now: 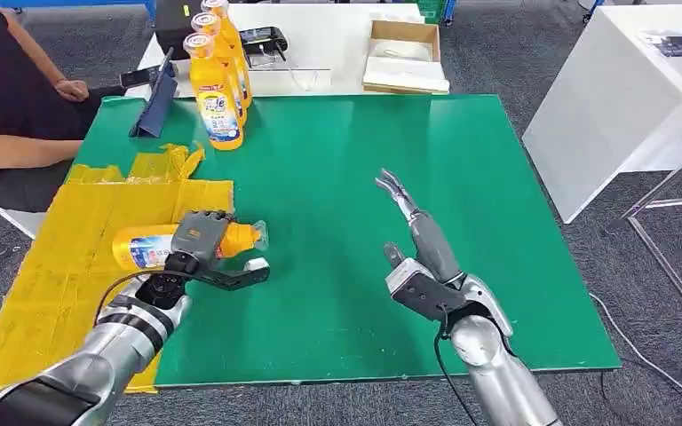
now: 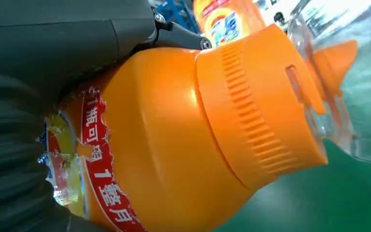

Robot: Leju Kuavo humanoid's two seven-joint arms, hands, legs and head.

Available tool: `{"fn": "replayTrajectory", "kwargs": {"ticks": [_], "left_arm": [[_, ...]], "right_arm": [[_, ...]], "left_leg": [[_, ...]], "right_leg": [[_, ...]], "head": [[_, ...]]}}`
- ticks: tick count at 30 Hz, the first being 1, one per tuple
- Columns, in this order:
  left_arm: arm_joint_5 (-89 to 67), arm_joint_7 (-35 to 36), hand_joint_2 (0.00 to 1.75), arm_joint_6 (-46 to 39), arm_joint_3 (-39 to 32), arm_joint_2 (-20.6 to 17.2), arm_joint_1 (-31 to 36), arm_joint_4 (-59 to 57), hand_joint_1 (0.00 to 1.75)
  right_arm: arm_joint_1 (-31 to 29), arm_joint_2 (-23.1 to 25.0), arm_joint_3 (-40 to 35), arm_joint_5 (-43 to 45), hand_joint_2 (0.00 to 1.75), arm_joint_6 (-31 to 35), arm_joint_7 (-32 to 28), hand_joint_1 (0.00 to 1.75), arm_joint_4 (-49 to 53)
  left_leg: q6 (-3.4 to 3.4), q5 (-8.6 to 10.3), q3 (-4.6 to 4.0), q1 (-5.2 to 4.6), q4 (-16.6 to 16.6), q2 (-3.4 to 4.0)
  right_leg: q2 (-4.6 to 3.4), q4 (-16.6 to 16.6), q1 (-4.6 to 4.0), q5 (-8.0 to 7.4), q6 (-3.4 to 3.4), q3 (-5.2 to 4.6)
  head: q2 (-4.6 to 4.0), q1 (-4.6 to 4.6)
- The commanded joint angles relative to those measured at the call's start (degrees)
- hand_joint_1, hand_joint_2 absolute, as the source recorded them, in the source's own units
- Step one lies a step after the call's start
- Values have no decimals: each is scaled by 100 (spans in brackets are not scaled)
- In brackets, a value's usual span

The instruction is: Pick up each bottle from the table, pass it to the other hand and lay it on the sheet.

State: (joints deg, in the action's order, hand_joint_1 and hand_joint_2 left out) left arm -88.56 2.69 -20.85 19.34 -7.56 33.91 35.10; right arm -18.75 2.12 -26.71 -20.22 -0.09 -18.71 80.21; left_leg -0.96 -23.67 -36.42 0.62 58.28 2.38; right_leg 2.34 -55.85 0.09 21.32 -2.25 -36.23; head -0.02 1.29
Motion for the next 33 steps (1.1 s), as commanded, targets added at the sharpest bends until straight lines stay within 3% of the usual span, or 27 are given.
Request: {"fn": "replayTrajectory", "kwargs": {"ticks": [1,4,5,6,10,16,17,20,24,29,30,33], "left_arm": [[-33,-45,175,159,30,-124,245,-907,175],[115,-308,175,361,-109,-198,295,-994,175],[216,-442,175,351,-167,-201,291,-980,145],[418,-721,175,178,-295,-187,217,-887,0],[1014,-1510,175,363,-474,-199,51,-591,0],[1101,-1594,175,412,-466,-249,-20,-431,0],[1152,-1621,0,413,-470,-243,-34,-390,0],[1731,-2256,0,330,-579,-317,-261,79,0],[2552,-2622,0,401,-793,-388,-1031,1603,0],[3523,-3073,0,347,-1240,-193,-1570,2812,0],[4510,-3579,0,539,-1690,134,-1668,3288,0],[4474,-3459,0,631,-1678,144,-1688,3457,0]], "right_arm": [[-243,-70,-168,22,0,-18,1,0,-315],[-267,-43,-196,22,0,-17,1,0,-369],[-274,-41,-204,21,0,-19,1,0,-386],[-288,-59,-230,9,0,-24,-1,0,-422],[-280,-99,-222,-29,0,-5,3,0,-462],[-284,-106,-200,-29,0,-5,2,0,-483],[-286,-99,-195,-29,0,-4,1,0,-477],[-283,-118,-193,-34,0,3,-18,0,-468],[-298,-68,-185,-49,0,54,-47,0,-459],[-285,60,-178,-113,0,200,-47,0,-425],[-227,118,-132,-137,0,308,-55,0,-396],[-215,120,-139,-142,0,312,-55,0,-386]], "left_leg": [[3,-8,33,-4,-8,-1],[5,-13,48,-5,-10,4],[4,-7,34,-3,-8,7],[5,-10,43,-4,-9,5],[5,-4,34,-4,-9,5],[12,-16,80,-10,-22,-6],[8,-4,40,-5,-10,-1],[11,-13,67,-8,-17,0],[11,-12,55,-7,-13,3],[8,-10,38,-5,-4,-2],[10,-6,24,0,0,-1],[12,-2,10,1,0,-6]], "right_leg": [[-28,-2,8,7,5,23],[-42,-9,12,9,7,30],[-34,-9,7,3,5,20],[-38,-11,9,7,7,28],[-27,-13,7,3,4,19],[-53,-21,20,24,17,52],[-28,-21,9,10,11,23],[-48,-21,16,17,15,42],[-43,-22,13,16,14,31],[-31,-27,10,18,15,16],[-23,-26,3,15,16,4],[-10,-25,1,14,17,-9]], "head": [[0,0],[0,0],[0,0],[0,2],[0,2],[0,0],[0,2],[0,0],[0,2],[0,0],[0,0],[0,0]]}}
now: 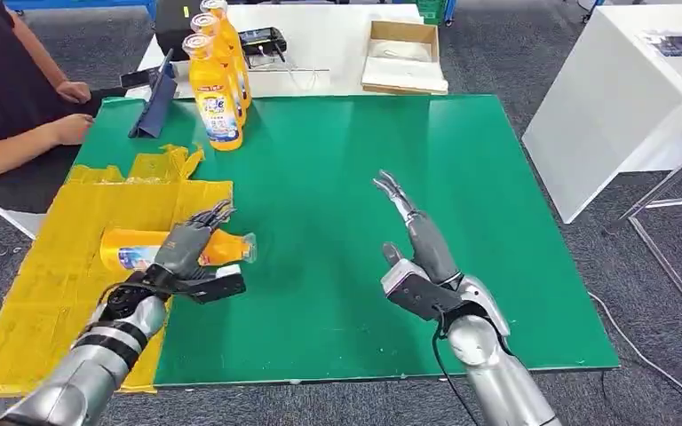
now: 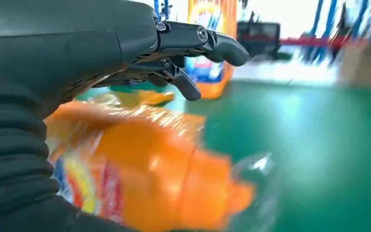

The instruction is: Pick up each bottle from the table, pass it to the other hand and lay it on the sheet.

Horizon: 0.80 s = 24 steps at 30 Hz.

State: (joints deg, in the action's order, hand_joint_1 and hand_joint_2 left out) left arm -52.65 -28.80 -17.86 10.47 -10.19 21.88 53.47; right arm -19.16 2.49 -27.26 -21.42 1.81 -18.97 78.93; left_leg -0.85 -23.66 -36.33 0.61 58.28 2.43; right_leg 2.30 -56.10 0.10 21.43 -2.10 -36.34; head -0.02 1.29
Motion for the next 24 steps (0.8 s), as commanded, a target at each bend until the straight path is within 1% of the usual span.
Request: {"fn": "replayTrajectory", "kwargs": {"ticks": [1,2,3,4,5,6,7,8,9,13,15,16,17,19,21,22,23,24], "left_arm": [[883,-310,0,332,-791,406,-485,1620,0],[883,-310,0,332,-791,406,-485,1620,0],[2139,-765,0,845,-1260,778,-446,1907,0],[2420,-592,0,1310,-1260,845,-388,2128,0],[2773,-499,0,1758,-1282,897,-331,2308,0],[3227,-399,0,2255,-1298,939,-257,2397,0],[3523,-447,0,2639,-1230,967,-241,2458,0],[3630,-541,0,2785,-1165,1002,-270,2542,0],[3827,-706,0,2949,-1141,1102,-326,2667,0],[3988,-744,0,2968,-824,1391,-603,3345,0],[4041,-705,0,2930,-585,1555,-827,3650,0],[3973,-664,0,2818,-458,1556,-925,3724,0],[4136,-784,0,2673,-440,1529,-1070,3897,0],[4320,-917,0,2506,-633,1399,-1266,4271,0],[4356,-893,0,2595,-787,1392,-1386,4446,0],[4356,-893,0,2597,-785,1405,-1391,4437,0],[4356,-893,0,2600,-778,1420,-1387,4416,0],[4244,-734,0,2827,-612,1458,-1388,4288,0]], "right_arm": [[-173,83,-84,-21,0,123,-29,0,-257],[-173,83,-84,-21,0,123,-29,0,-257],[-119,180,4,-109,0,283,-14,0,-272],[-99,226,15,-229,0,373,-23,0,-284],[-117,258,31,-233,0,367,-24,0,-338],[-110,303,61,-339,0,469,-94,0,-362],[-96,341,75,-397,0,522,-147,0,-363],[-45,404,136,-395,0,579,-261,0,-321],[25,489,224,-322,0,623,-370,0,-251],[449,624,359,-230,0,829,-644,0,294],[728,698,273,-218,0,779,-750,0,420],[807,709,214,-312,0,770,-719,0,342],[917,735,233,-285,0,848,-816,0,293],[1089,713,376,-119,0,1035,-1079,0,465],[1188,709,508,-74,0,1135,-1152,0,760],[1184,705,511,-71,0,1124,-1150,0,785],[1174,707,510,-67,0,1109,-1139,0,806],[1172,834,504,-144,0,1172,-1146,0,807]], "left_leg": [[2,-13,20,0,1,-22],[1,-9,17,-1,-3,-20],[2,-6,10,1,-3,-12],[4,-12,23,-2,-4,-15],[6,-9,6,2,1,-20],[6,-13,9,4,6,-29],[6,-11,6,4,7,-34],[5,-6,-2,3,2,-24],[6,-8,7,3,1,-30],[5,-18,19,2,-1,-31],[5,-15,14,0,-3,-32],[6,-12,9,1,-4,-26],[6,-18,24,-1,-8,-31],[12,-30,41,-1,-11,-25],[17,-27,10,2,-2,-7],[17,-36,26,0,-3,-17],[21,-32,12,-1,-2,-14],[23,-40,33,-2,-3,-19]], "right_leg": [[-12,-5,5,15,3,19],[-8,0,5,11,3,17],[-12,2,2,6,3,12],[-18,-1,7,12,4,22],[-8,-1,2,8,3,10],[-6,-5,0,13,4,13],[-1,-8,0,14,4,9],[2,-1,-2,6,3,0],[1,-2,0,11,3,8],[-6,-1,3,18,1,21],[1,0,4,16,1,17],[2,2,2,12,1,12],[0,4,5,19,2,25],[-13,6,6,26,6,39],[-16,2,1,17,12,7],[-18,-3,5,29,14,21],[-12,-3,4,25,16,6],[-19,-6,8,34,18,24]], "head": [[0,2],[0,-2],[0,0],[0,0],[0,2],[0,0],[0,0],[0,2],[0,-2],[0,0],[0,0],[0,0],[0,0],[0,0],[0,2],[0,-2],[0,2],[0,0]]}}
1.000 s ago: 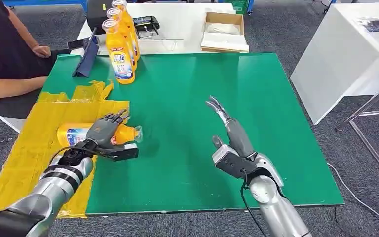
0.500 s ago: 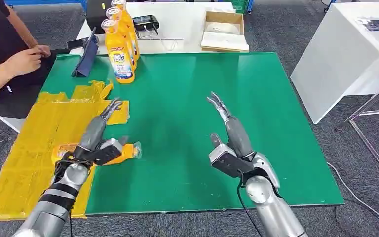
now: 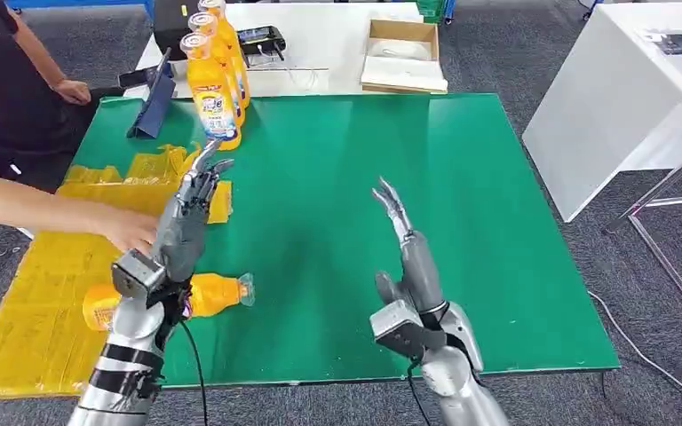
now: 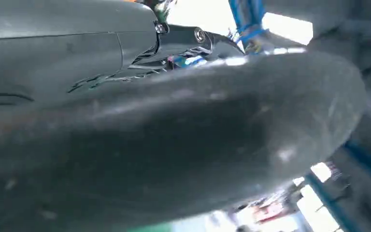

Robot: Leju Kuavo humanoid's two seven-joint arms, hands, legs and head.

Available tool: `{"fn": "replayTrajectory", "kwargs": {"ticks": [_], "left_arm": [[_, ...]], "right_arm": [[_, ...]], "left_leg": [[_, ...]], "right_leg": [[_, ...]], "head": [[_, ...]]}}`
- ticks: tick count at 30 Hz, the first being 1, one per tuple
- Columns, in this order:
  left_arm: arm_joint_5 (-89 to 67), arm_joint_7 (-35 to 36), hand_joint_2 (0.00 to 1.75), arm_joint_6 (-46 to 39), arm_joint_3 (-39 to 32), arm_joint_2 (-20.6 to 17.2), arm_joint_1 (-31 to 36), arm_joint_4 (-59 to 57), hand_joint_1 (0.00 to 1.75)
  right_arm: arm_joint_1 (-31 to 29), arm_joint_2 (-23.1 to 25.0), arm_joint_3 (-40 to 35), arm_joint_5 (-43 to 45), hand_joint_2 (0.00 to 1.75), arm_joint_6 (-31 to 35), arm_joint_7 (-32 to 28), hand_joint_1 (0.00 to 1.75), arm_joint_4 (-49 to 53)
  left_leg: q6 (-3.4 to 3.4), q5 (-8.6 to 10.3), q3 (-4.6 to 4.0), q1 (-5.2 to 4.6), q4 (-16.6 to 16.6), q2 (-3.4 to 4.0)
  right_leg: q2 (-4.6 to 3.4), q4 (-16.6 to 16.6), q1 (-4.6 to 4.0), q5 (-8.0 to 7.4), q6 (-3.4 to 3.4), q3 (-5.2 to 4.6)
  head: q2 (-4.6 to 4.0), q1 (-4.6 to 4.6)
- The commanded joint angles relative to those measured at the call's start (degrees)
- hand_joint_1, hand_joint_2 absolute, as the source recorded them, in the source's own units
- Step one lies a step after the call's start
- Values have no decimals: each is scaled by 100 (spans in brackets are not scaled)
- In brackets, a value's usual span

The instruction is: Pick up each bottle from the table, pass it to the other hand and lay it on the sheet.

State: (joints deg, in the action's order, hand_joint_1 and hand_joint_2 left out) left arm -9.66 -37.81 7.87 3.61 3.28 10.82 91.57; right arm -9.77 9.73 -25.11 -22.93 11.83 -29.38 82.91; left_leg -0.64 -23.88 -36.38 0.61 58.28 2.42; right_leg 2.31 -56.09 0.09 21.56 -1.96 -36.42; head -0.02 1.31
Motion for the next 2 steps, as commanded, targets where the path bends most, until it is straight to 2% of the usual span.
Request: {"fn": "replayTrajectory", "kwargs": {"ticks": [1,2], "left_arm": [[-368,230,0,333,334,251,-320,274,0],[-546,148,0,345,603,404,-402,41,0]], "right_arm": [[221,286,150,-97,0,133,-104,0,307],[143,405,-137,-427,0,79,67,0,26]], "left_leg": [[3,-12,28,-1,-3,-17],[3,-14,37,-2,-5,-23]], "right_leg": [[-14,-4,7,15,4,24],[-13,-6,8,19,5,32]], "head": [[0,0],[0,2]]}}
